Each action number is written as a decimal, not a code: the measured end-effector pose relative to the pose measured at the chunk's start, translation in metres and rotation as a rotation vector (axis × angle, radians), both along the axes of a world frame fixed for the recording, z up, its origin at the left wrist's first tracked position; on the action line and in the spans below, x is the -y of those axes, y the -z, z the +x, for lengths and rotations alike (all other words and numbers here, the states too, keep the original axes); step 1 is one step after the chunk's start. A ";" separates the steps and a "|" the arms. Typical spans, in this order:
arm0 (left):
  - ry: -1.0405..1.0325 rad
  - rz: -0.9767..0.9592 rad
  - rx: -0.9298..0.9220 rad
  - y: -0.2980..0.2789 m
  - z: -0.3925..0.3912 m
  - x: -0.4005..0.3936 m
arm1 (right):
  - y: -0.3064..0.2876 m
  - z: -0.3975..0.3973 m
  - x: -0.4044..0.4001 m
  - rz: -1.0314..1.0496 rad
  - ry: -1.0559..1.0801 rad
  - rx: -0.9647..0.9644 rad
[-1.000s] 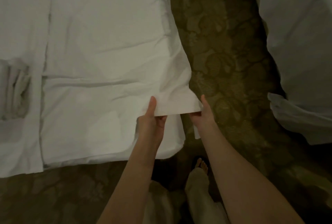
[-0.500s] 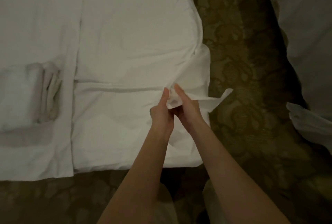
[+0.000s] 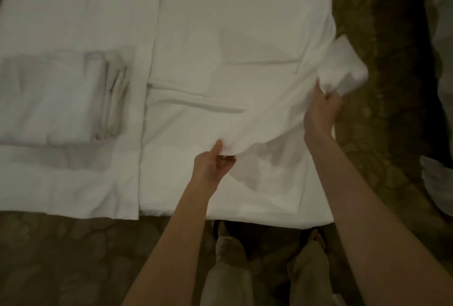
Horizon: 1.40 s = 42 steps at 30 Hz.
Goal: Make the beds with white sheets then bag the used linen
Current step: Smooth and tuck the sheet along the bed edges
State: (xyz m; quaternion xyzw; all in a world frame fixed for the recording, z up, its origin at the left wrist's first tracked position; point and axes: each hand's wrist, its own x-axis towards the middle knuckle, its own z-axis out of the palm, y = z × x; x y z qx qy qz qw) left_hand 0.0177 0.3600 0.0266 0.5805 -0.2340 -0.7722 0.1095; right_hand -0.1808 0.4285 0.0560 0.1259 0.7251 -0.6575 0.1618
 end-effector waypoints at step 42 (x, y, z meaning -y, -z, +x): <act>0.064 -0.292 -0.034 -0.012 -0.026 0.193 | 0.054 0.131 0.074 -0.752 0.529 0.584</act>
